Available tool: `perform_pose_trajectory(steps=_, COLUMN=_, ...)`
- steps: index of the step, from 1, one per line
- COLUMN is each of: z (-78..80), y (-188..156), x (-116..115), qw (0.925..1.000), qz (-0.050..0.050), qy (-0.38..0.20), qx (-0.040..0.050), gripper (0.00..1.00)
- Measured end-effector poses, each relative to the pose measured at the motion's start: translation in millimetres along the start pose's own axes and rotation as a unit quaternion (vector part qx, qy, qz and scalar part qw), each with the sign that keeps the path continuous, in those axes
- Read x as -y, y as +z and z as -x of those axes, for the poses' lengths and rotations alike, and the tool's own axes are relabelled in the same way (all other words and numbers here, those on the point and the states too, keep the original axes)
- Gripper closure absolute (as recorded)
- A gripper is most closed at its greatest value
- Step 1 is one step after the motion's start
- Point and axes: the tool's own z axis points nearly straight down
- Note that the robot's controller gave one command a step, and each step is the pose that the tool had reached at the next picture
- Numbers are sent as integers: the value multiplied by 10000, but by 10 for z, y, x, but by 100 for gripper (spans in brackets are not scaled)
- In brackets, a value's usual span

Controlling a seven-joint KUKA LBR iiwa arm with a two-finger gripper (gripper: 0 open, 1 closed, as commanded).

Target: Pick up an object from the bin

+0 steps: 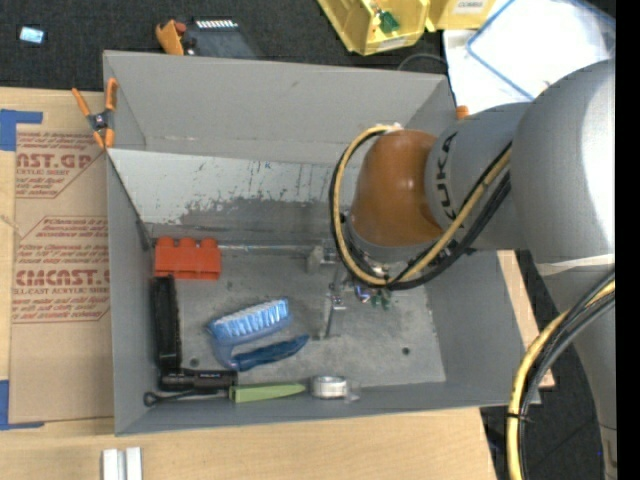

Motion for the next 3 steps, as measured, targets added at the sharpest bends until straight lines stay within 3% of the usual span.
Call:
perform_pose_trajectory(steps=1, z=-668, y=-39, x=19, qw=9984, qz=-27, qy=-556, qx=39, gripper=0)
perform_pose_trajectory(steps=2, z=-221, y=-6, x=-625, qw=9996, qz=10, qy=274, qx=38, gripper=0)
perform_pose_trajectory(steps=3, z=-130, y=-9, x=-726, qw=9997, qz=14, qy=221, qx=89, gripper=0)
